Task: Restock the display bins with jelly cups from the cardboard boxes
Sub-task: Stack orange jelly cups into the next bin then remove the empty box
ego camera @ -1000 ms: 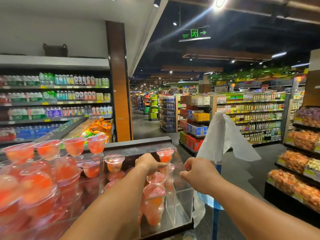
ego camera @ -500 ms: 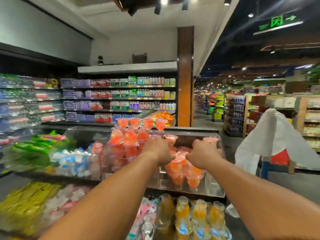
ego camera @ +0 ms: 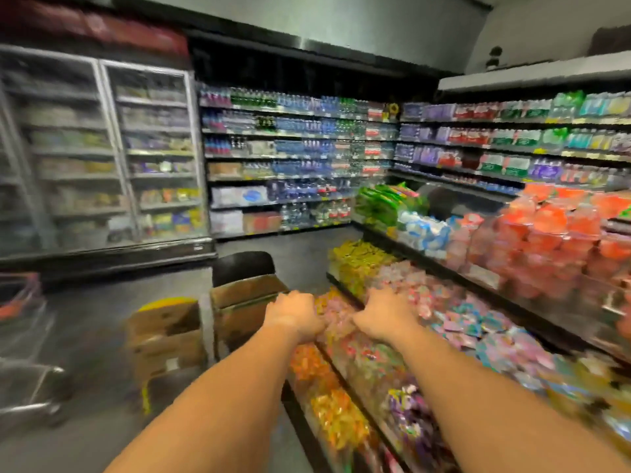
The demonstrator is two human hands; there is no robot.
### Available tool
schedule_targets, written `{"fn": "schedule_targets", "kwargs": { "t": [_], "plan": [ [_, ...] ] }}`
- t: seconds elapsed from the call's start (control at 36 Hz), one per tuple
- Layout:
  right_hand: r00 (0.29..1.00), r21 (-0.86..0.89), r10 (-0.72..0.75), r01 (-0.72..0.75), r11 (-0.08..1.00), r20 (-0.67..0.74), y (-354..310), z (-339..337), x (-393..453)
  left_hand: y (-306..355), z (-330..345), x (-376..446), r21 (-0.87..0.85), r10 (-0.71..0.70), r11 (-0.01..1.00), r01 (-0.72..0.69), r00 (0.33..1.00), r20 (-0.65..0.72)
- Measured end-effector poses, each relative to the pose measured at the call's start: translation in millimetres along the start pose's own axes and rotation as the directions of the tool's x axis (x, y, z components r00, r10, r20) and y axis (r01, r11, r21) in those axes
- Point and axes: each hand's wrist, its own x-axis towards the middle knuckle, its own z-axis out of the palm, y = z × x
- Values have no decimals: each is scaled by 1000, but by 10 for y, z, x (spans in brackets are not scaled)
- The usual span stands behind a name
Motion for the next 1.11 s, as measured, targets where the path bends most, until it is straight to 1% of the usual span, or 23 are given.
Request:
{"fn": "schedule_targets", "kwargs": {
  "t": [0.08,0.19,0.25,0.33,0.44,0.5,0.61,0.72,0.89,1.0,1.11],
  "plan": [
    [991,24,-97,95,995,90,-738,457,-125,-887,95,-324,-37,-176,984,176,984,8],
    [962,77,-204,193,978,183,-1623,1157,-344,-1893,160,-775,-31,-354,935,355,935,35],
    [939,94,-244,228,969,244,-2020,1443,-469,-2331,160,-971,-28,-407,912,408,912,45],
    [905,105,-303,285,953,297,-2530,1790,-607,-2893,165,-1155,-11,-467,884,468,883,48],
    [873,115,-336,316,942,353,-3041,2141,-596,-3444,178,-1200,0,-512,858,513,857,65],
    [870,114,-339,319,941,358,-3252,2230,-506,-3674,181,-1138,-4,-527,849,529,846,79],
    [874,119,-340,318,941,347,-3569,2424,-189,-4074,208,-829,-19,-539,839,544,836,106],
    [874,96,-336,323,941,352,-3832,2676,318,-4434,356,-314,17,-530,846,533,837,136],
    [868,89,-333,324,942,368,-4326,3032,1395,-5009,519,741,-12,-541,836,549,828,145],
    [841,93,-353,347,933,409,-4736,3158,2139,-5407,512,1445,-26,-565,815,579,804,184],
    [824,81,-347,350,933,447,-5205,3318,2852,-5887,513,2072,-57,-588,793,607,786,189]
  ]
}}
